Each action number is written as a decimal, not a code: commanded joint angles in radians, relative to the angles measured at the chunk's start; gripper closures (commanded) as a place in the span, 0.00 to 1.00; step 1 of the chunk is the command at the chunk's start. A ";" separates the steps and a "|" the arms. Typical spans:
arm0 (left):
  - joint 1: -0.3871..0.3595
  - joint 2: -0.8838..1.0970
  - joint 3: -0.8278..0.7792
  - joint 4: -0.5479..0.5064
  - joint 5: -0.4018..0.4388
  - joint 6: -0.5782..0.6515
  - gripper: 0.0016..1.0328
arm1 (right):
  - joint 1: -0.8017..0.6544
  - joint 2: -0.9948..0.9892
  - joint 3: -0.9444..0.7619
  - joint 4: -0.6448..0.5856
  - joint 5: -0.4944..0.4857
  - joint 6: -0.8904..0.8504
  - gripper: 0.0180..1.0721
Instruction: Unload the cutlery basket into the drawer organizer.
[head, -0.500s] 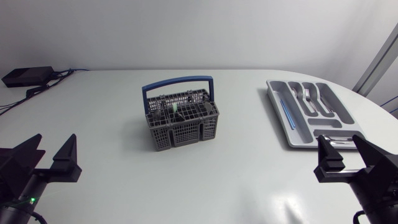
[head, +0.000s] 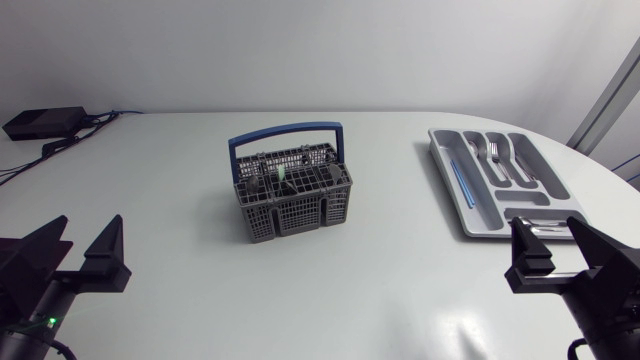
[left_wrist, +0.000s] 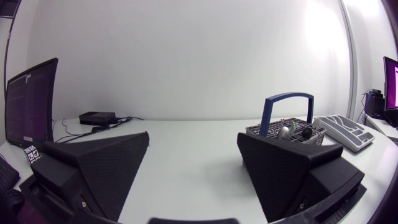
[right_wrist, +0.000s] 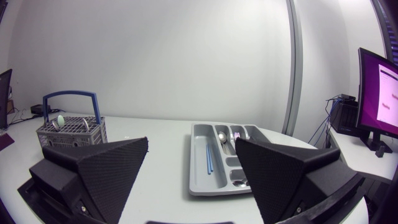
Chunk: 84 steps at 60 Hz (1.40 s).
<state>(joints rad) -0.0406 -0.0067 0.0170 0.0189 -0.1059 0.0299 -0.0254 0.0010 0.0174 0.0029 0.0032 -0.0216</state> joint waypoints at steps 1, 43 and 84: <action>-0.004 -0.007 -0.019 0.004 0.006 -0.010 0.04 | 0.012 -0.009 -0.019 -0.001 0.000 0.034 0.04; -0.012 0.307 0.256 0.000 0.002 -0.048 0.04 | 0.070 0.180 0.119 0.109 0.043 0.052 0.04; -0.295 0.726 0.551 -0.054 -0.186 -0.101 0.04 | 0.255 0.685 0.435 0.124 0.161 0.058 0.04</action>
<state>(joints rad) -0.3096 0.6769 0.5114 -0.0231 -0.2760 -0.0357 0.2077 0.6514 0.4164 0.1337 0.1471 0.0189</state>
